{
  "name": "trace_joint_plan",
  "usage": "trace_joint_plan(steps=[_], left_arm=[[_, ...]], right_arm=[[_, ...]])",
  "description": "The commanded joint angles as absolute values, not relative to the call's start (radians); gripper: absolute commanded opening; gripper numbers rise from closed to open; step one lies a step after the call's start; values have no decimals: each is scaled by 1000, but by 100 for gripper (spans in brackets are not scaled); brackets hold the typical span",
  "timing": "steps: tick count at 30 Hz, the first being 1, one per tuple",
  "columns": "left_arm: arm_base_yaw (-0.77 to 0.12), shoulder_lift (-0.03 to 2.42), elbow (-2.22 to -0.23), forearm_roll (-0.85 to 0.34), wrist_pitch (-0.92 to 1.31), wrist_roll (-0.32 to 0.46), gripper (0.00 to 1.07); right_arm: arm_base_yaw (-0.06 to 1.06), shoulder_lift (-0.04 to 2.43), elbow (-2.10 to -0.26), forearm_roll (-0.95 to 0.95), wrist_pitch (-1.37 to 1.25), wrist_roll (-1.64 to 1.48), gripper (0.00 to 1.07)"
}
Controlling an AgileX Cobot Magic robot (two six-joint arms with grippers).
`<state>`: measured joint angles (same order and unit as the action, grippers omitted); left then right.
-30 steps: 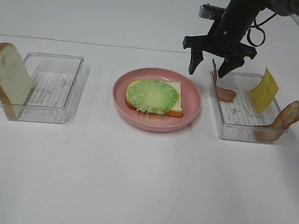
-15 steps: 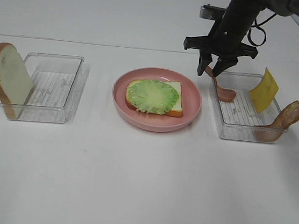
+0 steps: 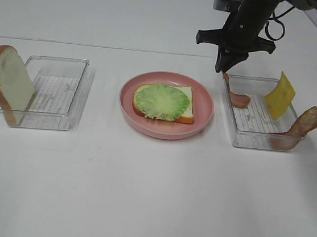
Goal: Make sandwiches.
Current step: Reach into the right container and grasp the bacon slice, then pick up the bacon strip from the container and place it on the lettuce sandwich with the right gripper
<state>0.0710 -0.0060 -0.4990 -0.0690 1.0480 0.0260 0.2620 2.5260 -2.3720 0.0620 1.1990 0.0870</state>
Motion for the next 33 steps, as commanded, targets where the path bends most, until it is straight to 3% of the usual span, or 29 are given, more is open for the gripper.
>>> trace_joint_plan(steps=[1, 25, 33], left_arm=[[69, -26, -499, -75, 1033, 17, 101], [69, -26, -499, -75, 1033, 17, 101], [69, -26, -499, -75, 1033, 17, 101]], right_arm=[[261, 2525, -2382, 66, 1226, 93, 0], [261, 2399, -2383, 61, 1280, 102, 0], [262, 2274, -2383, 182, 1280, 98, 0]])
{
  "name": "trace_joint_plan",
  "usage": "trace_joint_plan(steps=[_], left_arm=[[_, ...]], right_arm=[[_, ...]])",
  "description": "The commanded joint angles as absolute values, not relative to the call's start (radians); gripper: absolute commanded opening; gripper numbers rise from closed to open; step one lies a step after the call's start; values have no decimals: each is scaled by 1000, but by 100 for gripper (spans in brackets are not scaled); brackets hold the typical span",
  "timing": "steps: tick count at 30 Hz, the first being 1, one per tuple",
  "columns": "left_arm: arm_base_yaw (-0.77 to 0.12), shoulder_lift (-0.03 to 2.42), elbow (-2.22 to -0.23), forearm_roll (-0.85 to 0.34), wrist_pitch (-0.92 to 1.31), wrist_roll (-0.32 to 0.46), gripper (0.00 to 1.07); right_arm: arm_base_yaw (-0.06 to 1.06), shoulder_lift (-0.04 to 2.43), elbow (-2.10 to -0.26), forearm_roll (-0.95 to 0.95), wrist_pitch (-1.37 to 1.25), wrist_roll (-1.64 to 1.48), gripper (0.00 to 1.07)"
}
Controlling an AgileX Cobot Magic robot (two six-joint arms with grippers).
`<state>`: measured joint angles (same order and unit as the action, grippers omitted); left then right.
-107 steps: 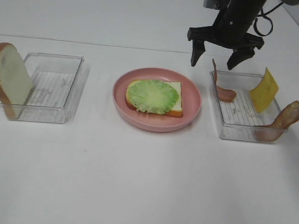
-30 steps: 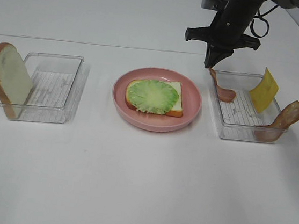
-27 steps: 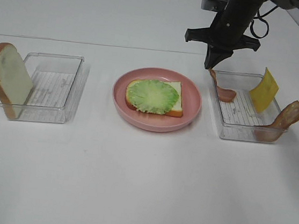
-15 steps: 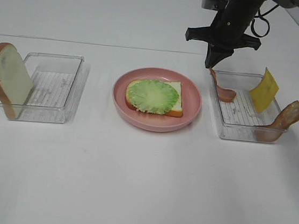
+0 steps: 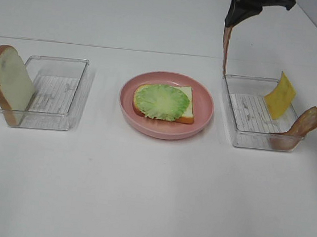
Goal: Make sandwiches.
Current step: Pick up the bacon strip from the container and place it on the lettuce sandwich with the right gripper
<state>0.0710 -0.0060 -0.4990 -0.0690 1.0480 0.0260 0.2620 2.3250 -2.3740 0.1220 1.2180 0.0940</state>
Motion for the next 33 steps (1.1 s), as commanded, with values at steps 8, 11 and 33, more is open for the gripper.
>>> trace_joint_plan(steps=[8, 11, 33], left_arm=[[69, -26, -499, -75, 1033, 17, 101], [69, -26, -499, -75, 1033, 17, 101], [69, -26, -499, -75, 1033, 17, 101]], right_arm=[[268, 2217, -2375, 474, 1280, 34, 0], [300, 2220, -2353, 507, 1276, 11, 0], [530, 2364, -2294, 473, 1117, -22, 0]])
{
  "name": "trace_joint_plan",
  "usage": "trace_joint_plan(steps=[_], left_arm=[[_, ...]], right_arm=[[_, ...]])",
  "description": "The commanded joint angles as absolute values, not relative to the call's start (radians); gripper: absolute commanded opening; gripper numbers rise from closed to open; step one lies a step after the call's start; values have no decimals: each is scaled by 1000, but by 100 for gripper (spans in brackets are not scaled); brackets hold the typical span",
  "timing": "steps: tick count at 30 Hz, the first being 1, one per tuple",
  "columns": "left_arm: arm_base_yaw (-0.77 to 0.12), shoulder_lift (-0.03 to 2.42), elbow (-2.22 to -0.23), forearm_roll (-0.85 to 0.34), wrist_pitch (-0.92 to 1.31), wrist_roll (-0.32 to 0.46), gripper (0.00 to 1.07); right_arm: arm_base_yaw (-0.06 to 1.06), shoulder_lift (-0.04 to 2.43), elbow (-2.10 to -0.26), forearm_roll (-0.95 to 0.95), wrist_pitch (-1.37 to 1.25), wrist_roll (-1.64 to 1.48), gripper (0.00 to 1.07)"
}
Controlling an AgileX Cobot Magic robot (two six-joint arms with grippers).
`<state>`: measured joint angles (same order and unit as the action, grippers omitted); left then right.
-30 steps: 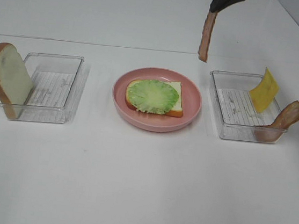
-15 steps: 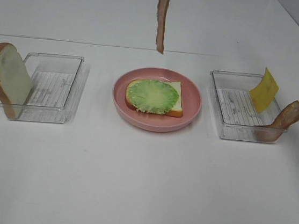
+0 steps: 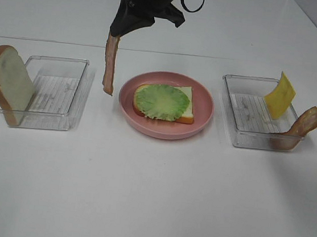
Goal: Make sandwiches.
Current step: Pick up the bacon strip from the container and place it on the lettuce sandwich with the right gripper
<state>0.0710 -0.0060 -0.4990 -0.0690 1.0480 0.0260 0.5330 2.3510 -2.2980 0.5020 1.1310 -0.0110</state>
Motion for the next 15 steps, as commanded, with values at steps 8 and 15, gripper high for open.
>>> trace_joint_plan(steps=[8, 15], left_arm=[[69, -26, -499, -75, 1033, 17, 101], [69, -26, -499, -75, 1033, 17, 101]], right_arm=[[530, 2367, -2294, 361, 1091, -17, 0], [530, 2367, -2294, 360, 1091, -17, 0]])
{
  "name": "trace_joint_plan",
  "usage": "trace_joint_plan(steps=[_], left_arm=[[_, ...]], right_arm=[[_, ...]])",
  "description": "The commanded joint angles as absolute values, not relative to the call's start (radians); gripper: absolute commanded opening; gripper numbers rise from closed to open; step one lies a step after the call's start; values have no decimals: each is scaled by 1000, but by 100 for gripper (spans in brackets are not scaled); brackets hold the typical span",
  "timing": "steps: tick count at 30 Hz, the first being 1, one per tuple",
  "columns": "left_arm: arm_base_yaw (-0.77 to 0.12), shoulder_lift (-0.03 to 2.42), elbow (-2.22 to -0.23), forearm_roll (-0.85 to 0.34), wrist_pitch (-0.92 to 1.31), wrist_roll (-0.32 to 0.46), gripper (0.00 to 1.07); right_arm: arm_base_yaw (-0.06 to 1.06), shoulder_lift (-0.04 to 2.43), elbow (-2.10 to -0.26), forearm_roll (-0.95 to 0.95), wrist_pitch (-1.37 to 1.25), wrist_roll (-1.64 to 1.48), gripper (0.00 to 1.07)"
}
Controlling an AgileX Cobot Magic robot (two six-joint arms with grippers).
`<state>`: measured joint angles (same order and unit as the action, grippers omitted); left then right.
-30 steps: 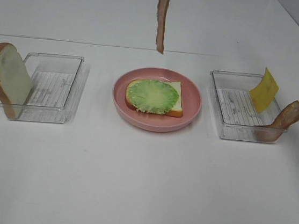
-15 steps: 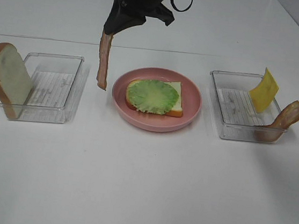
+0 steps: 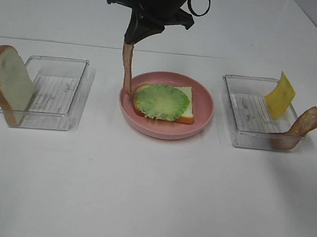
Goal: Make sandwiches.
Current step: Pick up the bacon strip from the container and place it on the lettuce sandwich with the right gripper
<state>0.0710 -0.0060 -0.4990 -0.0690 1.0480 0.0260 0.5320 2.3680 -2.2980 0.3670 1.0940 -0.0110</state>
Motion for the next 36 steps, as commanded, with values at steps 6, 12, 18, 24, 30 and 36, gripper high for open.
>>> trace_joint_plan(steps=[6, 12, 18, 24, 30, 36], left_arm=[[69, -26, -499, -76, 1033, 17, 101], [69, -26, -499, -76, 1033, 17, 101], [69, -26, -499, -76, 1033, 17, 101], [69, -26, -499, -76, 1033, 17, 101], [69, -26, -499, -76, 1033, 17, 101], [69, -26, -499, -76, 1033, 17, 101]], right_arm=[[530, 2370, -2294, 318, 1092, -17, 0], [530, 2382, -2294, 271, 1101, -9, 0], [530, 2394, -2294, 262, 1109, -7, 0], [530, 2394, -2293, 141, 1121, 0, 0], [530, 2394, -2293, 14, 1175, 51, 0], [530, 2394, -2293, -8, 1195, 69, 0]])
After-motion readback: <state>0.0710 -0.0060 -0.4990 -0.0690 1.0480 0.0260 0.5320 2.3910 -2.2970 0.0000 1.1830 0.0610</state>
